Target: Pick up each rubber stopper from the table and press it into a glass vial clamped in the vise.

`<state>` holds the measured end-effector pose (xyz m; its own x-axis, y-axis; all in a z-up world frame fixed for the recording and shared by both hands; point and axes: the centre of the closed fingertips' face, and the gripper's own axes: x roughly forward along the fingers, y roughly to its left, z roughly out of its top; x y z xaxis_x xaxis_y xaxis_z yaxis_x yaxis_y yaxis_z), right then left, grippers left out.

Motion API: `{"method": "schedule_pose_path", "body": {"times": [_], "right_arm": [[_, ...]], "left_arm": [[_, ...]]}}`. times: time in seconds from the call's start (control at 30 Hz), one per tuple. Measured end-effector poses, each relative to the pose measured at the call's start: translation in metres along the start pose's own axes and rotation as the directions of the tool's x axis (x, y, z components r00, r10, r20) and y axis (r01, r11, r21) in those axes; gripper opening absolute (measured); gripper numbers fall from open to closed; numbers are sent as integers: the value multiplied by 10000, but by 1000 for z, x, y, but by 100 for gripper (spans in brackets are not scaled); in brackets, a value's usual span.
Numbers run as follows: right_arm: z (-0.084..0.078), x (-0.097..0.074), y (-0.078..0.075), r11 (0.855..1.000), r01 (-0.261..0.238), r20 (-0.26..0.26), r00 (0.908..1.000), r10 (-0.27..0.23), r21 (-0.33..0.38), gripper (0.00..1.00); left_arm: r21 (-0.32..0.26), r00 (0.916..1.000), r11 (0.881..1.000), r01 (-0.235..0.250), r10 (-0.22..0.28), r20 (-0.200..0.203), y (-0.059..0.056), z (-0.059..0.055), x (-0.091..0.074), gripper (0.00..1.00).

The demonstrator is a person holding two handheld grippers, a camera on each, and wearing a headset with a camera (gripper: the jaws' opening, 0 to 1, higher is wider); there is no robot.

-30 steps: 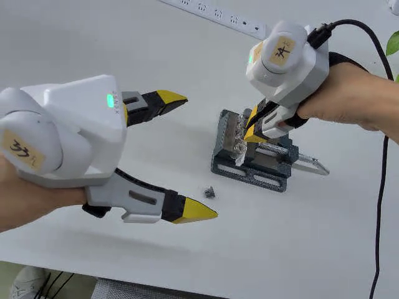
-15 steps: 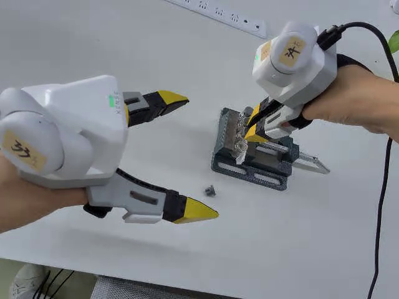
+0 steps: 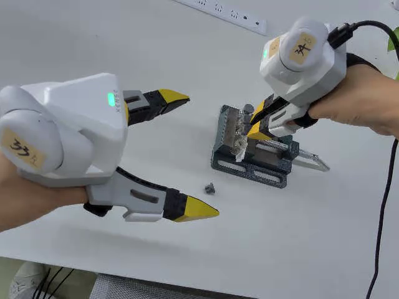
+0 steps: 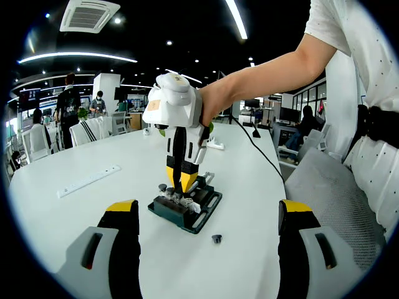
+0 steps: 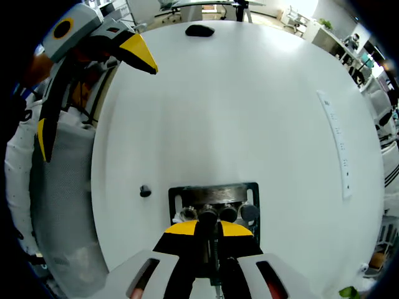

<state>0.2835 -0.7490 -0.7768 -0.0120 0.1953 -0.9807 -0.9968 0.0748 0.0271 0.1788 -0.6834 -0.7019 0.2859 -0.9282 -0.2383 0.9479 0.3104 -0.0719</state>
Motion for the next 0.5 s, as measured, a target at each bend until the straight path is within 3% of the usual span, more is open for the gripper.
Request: {"method": "schedule_pose_path", "body": {"times": [0.17, 0.27, 0.5], "right_arm": [[2, -1, 2, 9999, -59, 299, 9995, 55, 143, 6], [4, 0, 2, 9998, -100, 379, 9992, 94, 155, 4], [2, 5, -1, 9998, -132, 307, 9994, 127, 142, 2]], "left_arm": [[-1, 10000, 10000, 2, -2, 0, -4, 5, 3, 92], [-11, 10000, 10000, 19, -19, -9, -2, 1, 2, 92], [-34, 10000, 10000, 38, -38, -12, -7, 6, 5, 91]]}}
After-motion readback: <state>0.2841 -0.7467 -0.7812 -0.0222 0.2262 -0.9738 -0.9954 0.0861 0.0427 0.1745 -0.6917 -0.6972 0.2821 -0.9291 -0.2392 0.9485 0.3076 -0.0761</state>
